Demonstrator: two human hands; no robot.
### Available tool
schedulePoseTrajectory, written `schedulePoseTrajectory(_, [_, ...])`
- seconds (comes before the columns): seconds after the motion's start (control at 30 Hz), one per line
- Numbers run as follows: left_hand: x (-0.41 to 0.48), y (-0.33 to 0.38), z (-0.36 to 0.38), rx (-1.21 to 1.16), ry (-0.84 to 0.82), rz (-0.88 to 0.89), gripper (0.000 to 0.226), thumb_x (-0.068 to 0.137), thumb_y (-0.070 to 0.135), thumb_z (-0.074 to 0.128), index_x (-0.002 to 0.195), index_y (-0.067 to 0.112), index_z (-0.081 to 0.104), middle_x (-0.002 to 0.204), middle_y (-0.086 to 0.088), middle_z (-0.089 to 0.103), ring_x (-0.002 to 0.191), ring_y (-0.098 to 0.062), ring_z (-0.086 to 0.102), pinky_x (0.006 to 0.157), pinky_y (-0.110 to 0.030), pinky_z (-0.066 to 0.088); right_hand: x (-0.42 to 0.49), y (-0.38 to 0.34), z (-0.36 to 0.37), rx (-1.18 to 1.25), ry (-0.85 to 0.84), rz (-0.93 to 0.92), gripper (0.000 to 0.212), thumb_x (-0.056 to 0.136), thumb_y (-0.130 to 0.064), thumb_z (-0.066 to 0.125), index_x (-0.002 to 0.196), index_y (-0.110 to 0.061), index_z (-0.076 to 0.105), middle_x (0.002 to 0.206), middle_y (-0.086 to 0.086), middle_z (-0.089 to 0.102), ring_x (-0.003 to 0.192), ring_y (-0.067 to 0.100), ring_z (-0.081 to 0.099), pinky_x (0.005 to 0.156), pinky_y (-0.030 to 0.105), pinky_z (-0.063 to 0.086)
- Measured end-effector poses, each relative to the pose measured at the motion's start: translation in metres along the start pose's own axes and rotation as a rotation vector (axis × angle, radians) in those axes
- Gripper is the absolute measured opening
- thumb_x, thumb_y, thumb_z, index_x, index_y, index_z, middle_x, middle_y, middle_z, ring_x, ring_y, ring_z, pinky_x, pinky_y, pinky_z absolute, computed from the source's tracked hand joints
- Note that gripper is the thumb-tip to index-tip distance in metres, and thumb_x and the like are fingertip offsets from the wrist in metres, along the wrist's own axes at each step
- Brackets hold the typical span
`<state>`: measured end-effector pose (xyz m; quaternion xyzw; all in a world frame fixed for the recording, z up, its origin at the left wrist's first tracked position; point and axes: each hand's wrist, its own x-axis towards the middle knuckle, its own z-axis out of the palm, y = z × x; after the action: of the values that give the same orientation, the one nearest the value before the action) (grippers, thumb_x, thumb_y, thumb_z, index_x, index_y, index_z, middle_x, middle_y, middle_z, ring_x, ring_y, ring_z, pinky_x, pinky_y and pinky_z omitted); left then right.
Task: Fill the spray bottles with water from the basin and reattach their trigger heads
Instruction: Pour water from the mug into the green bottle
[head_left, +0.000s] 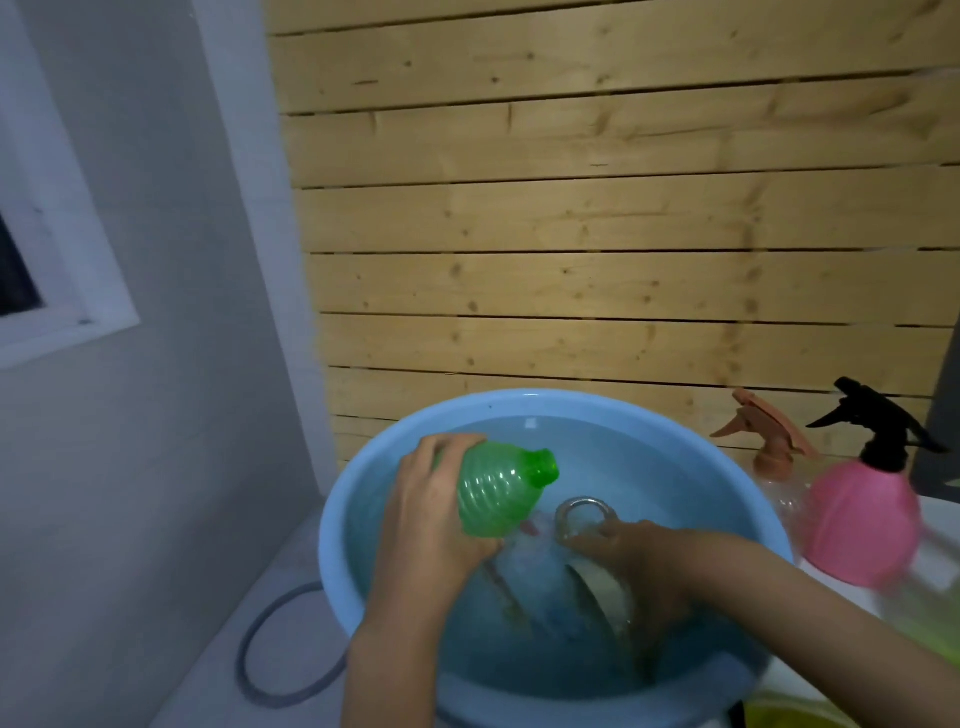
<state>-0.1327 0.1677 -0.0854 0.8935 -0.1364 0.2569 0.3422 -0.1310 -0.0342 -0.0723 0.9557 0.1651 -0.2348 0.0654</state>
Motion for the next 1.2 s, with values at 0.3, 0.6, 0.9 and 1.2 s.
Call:
schedulePoseTrajectory(0.3, [0.000, 0.001, 0.002, 0.001, 0.006, -0.030, 0.084, 0.051, 0.018, 0.088, 0.126, 0.030, 0.053, 0.121, 0.009, 0.047, 0.115, -0.016, 0.047, 0.091, -0.035, 0.045, 0.016, 0.008, 0.005, -0.116, 0.019, -0.063, 0.112, 0.069, -0.017, 0.083, 0.149, -0.041, 0.010, 0.151, 0.003, 0.023, 0.135, 0.032, 0.034, 0.107, 0.040, 0.035])
schedulePoseTrajectory(0.6, [-0.002, 0.001, 0.005, 0.025, 0.035, -0.058, 0.083, 0.052, 0.026, 0.088, 0.125, 0.025, 0.049, 0.119, 0.007, 0.049, 0.113, -0.018, 0.046, 0.088, -0.034, 0.043, 0.039, 0.024, 0.008, 0.265, 0.191, -0.035, 0.092, 0.068, -0.024, 0.083, 0.142, -0.021, 0.029, 0.132, 0.007, 0.033, 0.125, 0.030, 0.043, 0.098, 0.035, 0.045])
schedulePoseTrajectory(0.9, [-0.003, -0.002, 0.006, 0.045, 0.024, -0.070, 0.080, 0.056, 0.027, 0.087, 0.124, 0.027, 0.046, 0.116, 0.009, 0.047, 0.113, -0.016, 0.045, 0.082, -0.027, 0.039, 0.052, 0.035, 0.007, 0.793, 0.480, -0.044, 0.073, 0.058, -0.010, 0.086, 0.116, -0.020, 0.044, 0.115, 0.001, 0.046, 0.106, 0.021, 0.050, 0.078, 0.031, 0.051])
schedulePoseTrajectory(1.2, [-0.003, 0.000, 0.007, 0.058, -0.024, -0.099, 0.077, 0.058, 0.029, 0.085, 0.125, 0.026, 0.045, 0.118, 0.008, 0.047, 0.113, -0.017, 0.046, 0.084, -0.032, 0.042, 0.050, 0.024, 0.006, 0.697, 0.682, 0.018, 0.104, 0.027, -0.051, 0.070, 0.124, -0.033, 0.038, 0.122, -0.002, 0.035, 0.112, 0.025, 0.044, 0.092, 0.040, 0.047])
